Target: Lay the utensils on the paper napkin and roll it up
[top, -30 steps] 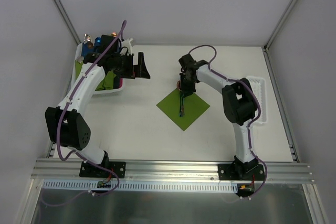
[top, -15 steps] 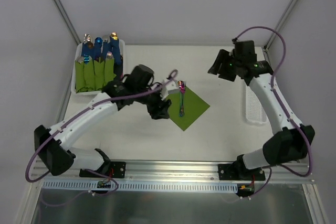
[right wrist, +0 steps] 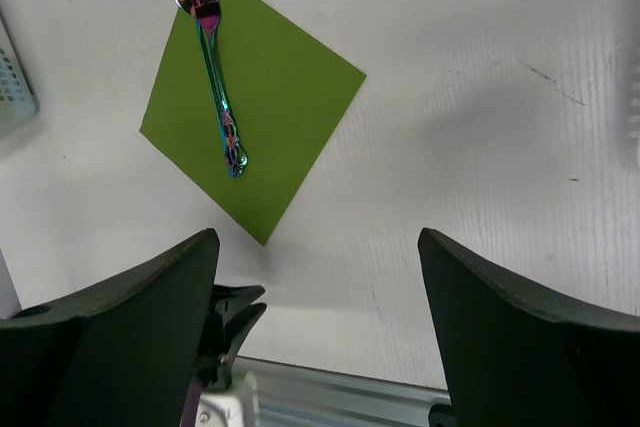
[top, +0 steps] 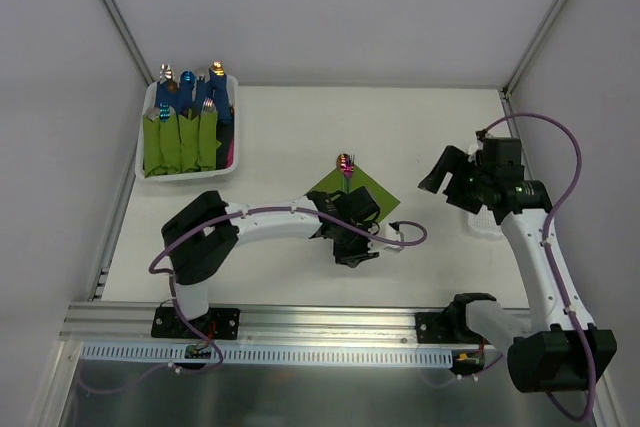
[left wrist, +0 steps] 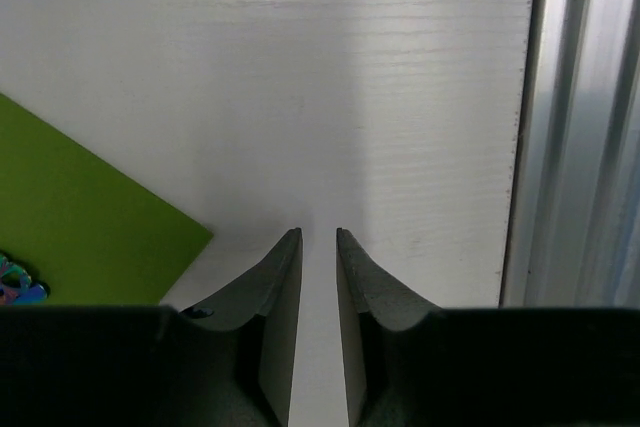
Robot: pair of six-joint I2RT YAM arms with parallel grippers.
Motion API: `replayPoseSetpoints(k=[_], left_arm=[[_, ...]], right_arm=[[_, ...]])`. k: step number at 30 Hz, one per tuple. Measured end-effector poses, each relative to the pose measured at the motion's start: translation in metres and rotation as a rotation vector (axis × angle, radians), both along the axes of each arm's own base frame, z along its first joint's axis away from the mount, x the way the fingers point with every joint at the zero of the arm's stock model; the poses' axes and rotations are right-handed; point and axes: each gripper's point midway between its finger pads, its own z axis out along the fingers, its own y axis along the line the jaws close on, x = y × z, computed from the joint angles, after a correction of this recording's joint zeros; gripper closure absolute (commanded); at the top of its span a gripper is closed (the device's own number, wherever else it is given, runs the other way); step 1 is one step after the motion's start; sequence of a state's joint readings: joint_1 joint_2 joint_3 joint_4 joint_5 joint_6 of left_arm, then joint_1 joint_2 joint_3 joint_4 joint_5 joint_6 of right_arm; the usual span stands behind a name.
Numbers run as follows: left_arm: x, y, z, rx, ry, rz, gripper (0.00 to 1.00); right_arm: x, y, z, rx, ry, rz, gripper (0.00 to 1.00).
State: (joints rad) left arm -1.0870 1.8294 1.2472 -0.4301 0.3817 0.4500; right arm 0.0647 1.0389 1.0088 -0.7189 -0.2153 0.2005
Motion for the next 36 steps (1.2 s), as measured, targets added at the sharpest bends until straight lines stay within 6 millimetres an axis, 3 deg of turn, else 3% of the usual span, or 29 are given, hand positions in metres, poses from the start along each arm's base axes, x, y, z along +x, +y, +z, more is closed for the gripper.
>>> replayPoseSetpoints(k=[4,10,23,29,33,36], left_arm=[[0.008,-0.002,-0.015,0.018,-0.028,-0.007,0.80],[0.020,-0.004,-0.016,0.010,-0.097,-0.032,0.78],[0.042,0.002,-0.017,0.004,-0.149,-0.063,0.77],[0.042,0.003,-0.031,0.025,-0.134,-0.069,0.78],[0.046,-0.002,-0.031,0.015,-0.138,-0.066,0.83],[0.046,-0.005,-0.031,0.008,-0.135,-0.066,0.97]], right_arm=[[-0.010,-0.001,0.004,0.005,-0.034,0.001,0.14],[-0.019,-0.001,-0.008,0.006,-0.009,0.002,0.14],[-0.021,-0.001,-0.017,0.006,0.019,0.009,0.14],[-0.022,-0.002,-0.023,0.008,0.036,0.011,0.14],[-0.024,-0.002,-0.028,0.012,0.049,0.013,0.14],[-0.025,-0.002,-0.030,0.014,0.055,0.013,0.14]])
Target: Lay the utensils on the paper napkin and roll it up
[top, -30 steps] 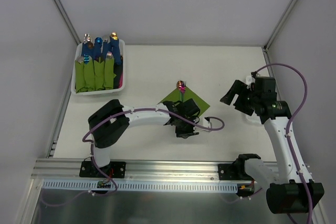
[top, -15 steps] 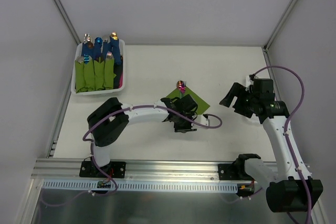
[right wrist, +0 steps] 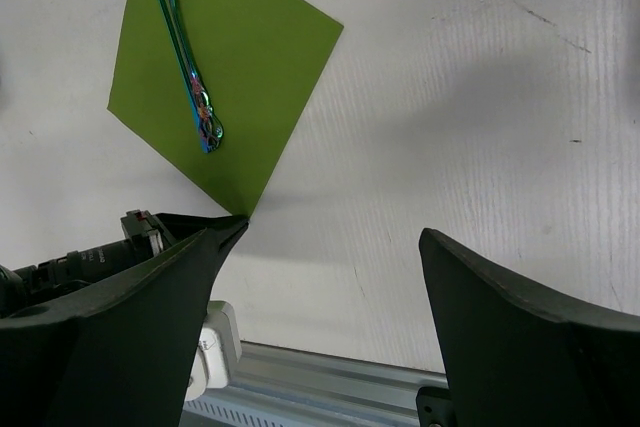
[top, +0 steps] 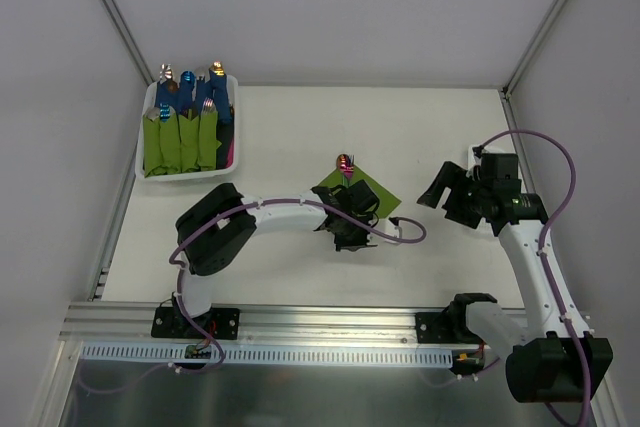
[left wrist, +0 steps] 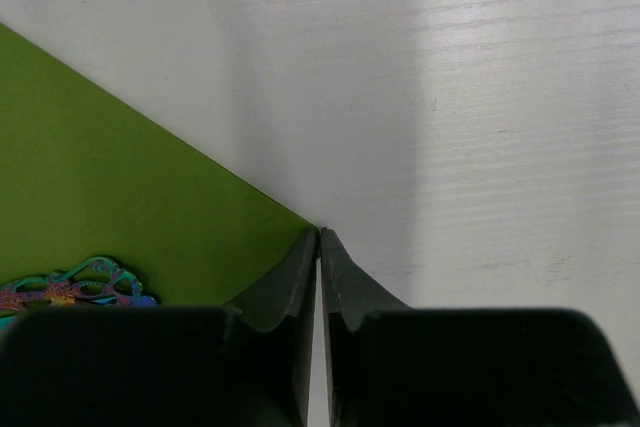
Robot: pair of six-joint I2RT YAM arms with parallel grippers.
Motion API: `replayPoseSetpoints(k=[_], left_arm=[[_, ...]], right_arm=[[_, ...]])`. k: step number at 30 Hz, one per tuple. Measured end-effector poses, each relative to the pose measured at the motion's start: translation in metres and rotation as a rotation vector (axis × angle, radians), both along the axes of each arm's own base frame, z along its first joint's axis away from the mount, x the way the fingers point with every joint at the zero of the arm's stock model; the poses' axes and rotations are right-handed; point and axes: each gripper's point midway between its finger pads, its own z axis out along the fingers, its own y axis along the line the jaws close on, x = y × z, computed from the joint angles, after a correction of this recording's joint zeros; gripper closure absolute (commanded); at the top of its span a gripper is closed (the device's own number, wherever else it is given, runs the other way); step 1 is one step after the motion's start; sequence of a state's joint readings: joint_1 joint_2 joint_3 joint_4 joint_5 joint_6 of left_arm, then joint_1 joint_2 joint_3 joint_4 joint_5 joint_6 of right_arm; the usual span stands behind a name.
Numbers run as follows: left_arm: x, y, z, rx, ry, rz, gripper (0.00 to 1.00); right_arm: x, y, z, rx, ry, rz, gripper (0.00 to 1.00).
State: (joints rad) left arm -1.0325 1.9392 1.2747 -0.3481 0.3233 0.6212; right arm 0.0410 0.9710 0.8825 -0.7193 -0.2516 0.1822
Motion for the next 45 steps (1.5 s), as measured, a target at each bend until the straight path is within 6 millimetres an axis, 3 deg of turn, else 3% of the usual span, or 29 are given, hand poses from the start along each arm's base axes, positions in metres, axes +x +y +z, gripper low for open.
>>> replayPoseSetpoints(k=[8,15,20,31,38,41,45], left_arm=[[-0.002,0.000,0.000,-0.018,0.001,0.000,1.00],[-0.017,0.016,0.001,-0.002,0.063,0.027,1.00],[-0.017,0.022,0.005,0.006,0.131,0.072,1.00],[0.040,0.008,0.051,-0.115,0.131,0.174,1.00],[0.061,0.005,0.043,-0.102,0.137,0.195,1.00],[0.070,0.001,0.037,-0.099,0.135,0.197,1.00],[0.080,0.003,0.032,-0.095,0.139,0.209,1.00]], right_arm=[[0.001,0.000,0.000,0.006,-0.003,0.001,0.16],[0.001,0.003,0.000,0.023,-0.009,0.016,0.16],[0.005,0.009,-0.004,0.059,-0.020,0.033,0.17],[0.003,0.016,-0.025,0.095,0.021,0.049,0.18],[-0.005,0.024,-0.049,0.141,0.062,0.054,0.23],[-0.009,0.029,-0.058,0.158,0.076,0.061,0.30],[-0.013,0.042,-0.064,0.188,0.081,0.086,0.48]])
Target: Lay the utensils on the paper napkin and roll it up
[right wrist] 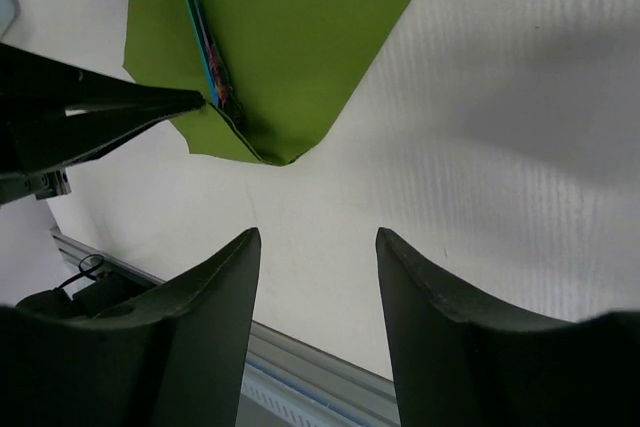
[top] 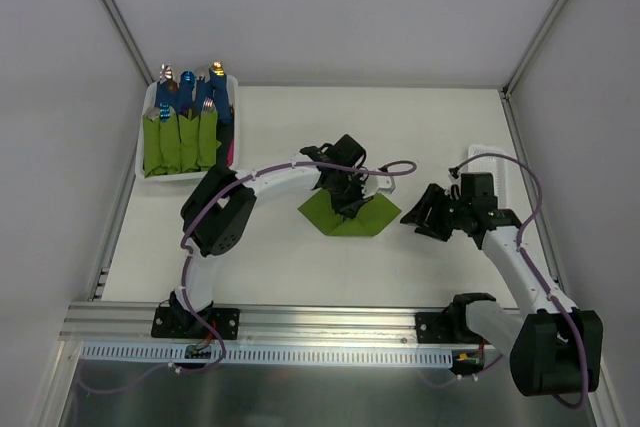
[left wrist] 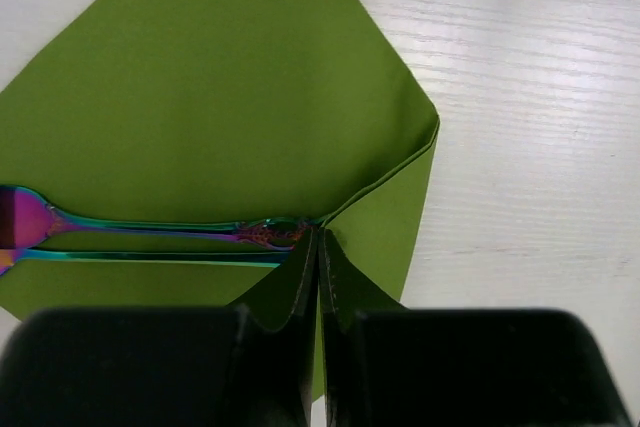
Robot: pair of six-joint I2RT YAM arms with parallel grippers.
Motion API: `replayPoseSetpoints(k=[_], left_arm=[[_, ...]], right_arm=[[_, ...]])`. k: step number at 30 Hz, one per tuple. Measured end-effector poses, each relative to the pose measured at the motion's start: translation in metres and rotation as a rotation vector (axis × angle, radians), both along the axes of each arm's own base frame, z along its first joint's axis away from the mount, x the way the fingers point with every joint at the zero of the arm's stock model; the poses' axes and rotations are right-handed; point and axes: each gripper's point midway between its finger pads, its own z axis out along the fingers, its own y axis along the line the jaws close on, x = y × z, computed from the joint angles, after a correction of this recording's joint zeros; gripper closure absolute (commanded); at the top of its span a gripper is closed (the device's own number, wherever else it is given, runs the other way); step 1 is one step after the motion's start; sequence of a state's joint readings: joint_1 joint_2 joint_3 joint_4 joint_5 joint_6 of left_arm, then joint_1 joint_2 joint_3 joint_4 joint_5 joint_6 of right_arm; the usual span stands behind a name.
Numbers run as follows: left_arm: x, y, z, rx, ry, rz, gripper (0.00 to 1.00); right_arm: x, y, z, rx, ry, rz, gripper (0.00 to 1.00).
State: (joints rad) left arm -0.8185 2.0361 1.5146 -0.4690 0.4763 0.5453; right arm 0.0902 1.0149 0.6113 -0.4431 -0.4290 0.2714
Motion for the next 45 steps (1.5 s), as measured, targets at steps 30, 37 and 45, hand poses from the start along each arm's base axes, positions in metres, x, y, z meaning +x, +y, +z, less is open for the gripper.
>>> replayPoseSetpoints(k=[30,37,45], left_arm=[[0.052,0.011,-0.014,-0.019,0.020,0.072,1.00],[0.058,0.014,-0.014,-0.023,0.021,0.084,1.00],[0.059,0.015,-0.014,-0.025,0.027,0.093,0.96]], right_arm=[[0.031,0.111,-0.042,0.137,0.100,0.139,0.84],[0.045,0.121,-0.057,0.164,0.118,0.108,0.86],[0.053,0.131,-0.077,0.212,0.158,0.076,0.90]])
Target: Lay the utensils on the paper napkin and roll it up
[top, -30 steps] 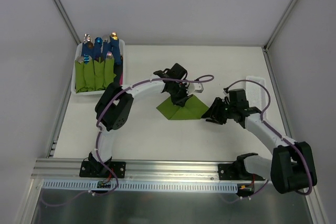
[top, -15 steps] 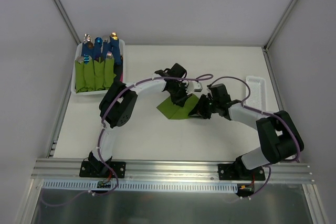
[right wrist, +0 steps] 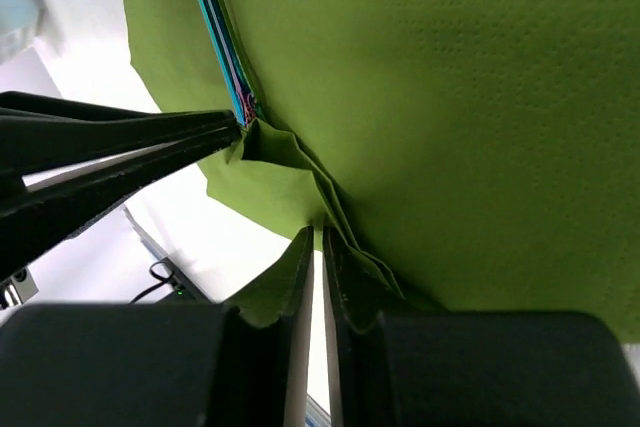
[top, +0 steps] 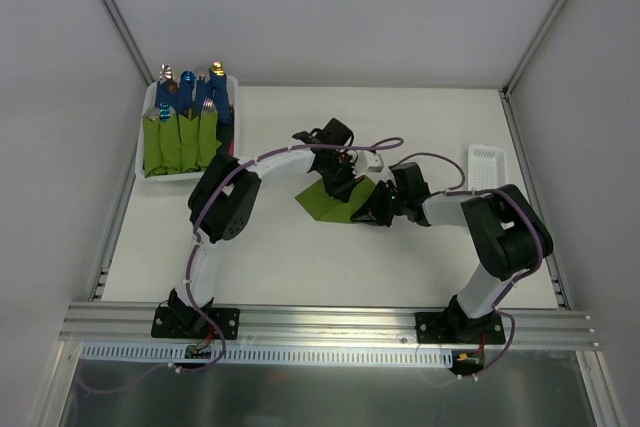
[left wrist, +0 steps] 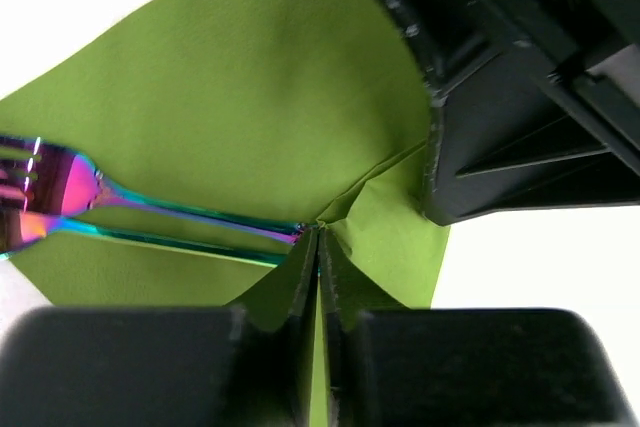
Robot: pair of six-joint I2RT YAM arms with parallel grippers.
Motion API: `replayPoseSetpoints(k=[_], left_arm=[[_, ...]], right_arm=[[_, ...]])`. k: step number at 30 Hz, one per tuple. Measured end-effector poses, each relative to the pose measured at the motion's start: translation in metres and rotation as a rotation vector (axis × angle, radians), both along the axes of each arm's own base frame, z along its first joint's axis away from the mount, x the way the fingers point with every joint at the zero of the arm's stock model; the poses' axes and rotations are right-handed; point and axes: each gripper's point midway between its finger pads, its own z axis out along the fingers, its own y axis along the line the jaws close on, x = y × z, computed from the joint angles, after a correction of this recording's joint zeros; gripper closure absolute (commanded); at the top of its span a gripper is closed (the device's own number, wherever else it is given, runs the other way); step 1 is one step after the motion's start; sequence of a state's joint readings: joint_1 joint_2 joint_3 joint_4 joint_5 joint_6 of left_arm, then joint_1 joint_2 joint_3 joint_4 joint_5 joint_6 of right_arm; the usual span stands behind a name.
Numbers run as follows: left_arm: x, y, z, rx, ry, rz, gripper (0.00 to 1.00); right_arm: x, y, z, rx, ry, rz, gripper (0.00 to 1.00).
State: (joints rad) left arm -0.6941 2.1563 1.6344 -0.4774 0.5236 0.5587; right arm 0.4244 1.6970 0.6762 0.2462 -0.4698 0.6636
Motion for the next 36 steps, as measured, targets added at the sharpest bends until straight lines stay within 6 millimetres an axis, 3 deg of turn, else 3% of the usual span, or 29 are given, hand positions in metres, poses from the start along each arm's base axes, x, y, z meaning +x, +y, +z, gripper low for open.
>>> replayPoseSetpoints(k=[2,3,4,6,9,12,14,16,19,23,28,36], left_arm=[[0.002,0.002,0.000,0.002,0.009,0.020,0.79],[0.003,0.003,0.001,0.002,0.012,0.031,0.57],[0.005,0.005,0.004,-0.001,0.012,0.045,0.50],[0.010,0.012,0.015,-0.013,0.027,0.096,0.44],[0.021,0.032,0.053,-0.081,0.033,0.181,0.46],[0.023,0.058,0.102,-0.177,0.028,0.246,0.59],[0.017,0.073,0.128,-0.240,0.041,0.273,0.72],[0.001,0.074,0.139,-0.290,0.102,0.267,0.80],[-0.024,0.062,0.131,-0.324,0.272,0.244,0.87],[-0.041,0.048,0.089,-0.297,0.536,0.265,0.90],[-0.056,0.050,0.043,-0.220,0.749,0.368,0.89],[-0.057,0.036,0.037,-0.233,0.776,0.403,0.90]], right_arm=[[0.000,0.002,-0.001,0.022,-0.001,-0.005,0.90],[0.000,0.004,-0.001,0.035,-0.002,-0.008,0.91],[0.000,0.004,-0.001,0.042,-0.002,-0.010,0.91],[0.000,0.005,-0.001,0.054,-0.004,-0.015,0.91],[0.000,0.006,-0.001,0.068,-0.005,-0.020,0.92],[0.001,0.007,-0.001,0.077,-0.004,-0.021,0.93],[0.001,0.006,-0.002,0.079,-0.003,-0.024,0.94],[0.001,0.005,-0.002,0.081,-0.001,-0.027,0.94],[0.001,0.004,-0.002,0.086,0.007,-0.035,0.94],[0.002,0.003,-0.002,0.091,0.013,-0.040,0.94],[0.001,0.002,-0.002,0.095,0.018,-0.044,0.95],[0.001,0.002,-0.002,0.098,0.022,-0.047,0.95]])
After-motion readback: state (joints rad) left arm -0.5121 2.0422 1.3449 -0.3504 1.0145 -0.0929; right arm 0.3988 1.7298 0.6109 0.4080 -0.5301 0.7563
